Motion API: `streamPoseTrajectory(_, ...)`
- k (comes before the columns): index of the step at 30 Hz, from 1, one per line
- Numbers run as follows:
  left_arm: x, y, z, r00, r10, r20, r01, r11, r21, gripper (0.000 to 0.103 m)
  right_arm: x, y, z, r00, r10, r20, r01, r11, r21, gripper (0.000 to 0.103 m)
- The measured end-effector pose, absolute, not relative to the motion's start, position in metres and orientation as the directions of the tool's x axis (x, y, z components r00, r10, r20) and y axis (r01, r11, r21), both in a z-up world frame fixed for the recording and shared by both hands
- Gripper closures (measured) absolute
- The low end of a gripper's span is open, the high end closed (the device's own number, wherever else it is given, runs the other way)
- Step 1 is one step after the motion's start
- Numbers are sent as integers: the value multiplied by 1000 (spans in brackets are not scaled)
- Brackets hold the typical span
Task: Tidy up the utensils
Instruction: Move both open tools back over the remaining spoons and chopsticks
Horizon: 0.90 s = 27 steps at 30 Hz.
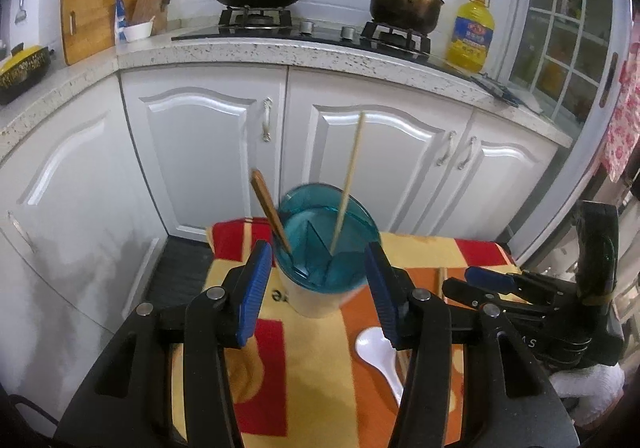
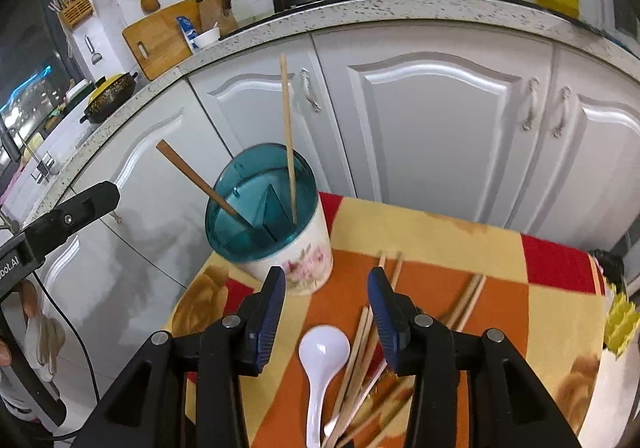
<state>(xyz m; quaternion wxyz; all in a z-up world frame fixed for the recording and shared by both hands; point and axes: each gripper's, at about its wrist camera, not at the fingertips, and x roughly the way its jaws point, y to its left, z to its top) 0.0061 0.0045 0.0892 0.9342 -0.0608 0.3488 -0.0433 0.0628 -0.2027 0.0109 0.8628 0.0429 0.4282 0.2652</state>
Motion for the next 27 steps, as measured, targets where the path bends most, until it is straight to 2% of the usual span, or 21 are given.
streamPoseTrajectory(15, -9, -54, 62, 711, -165, -684, 97, 986, -136, 55, 28, -250, -7, 518, 418, -746, -308, 905, 293, 60)
streamPoseTrajectory(27, -7, -57, 32, 648, -215, -731, 111, 976, -188, 55, 26, -263, -17, 505, 379, -775, -259, 923, 284, 59)
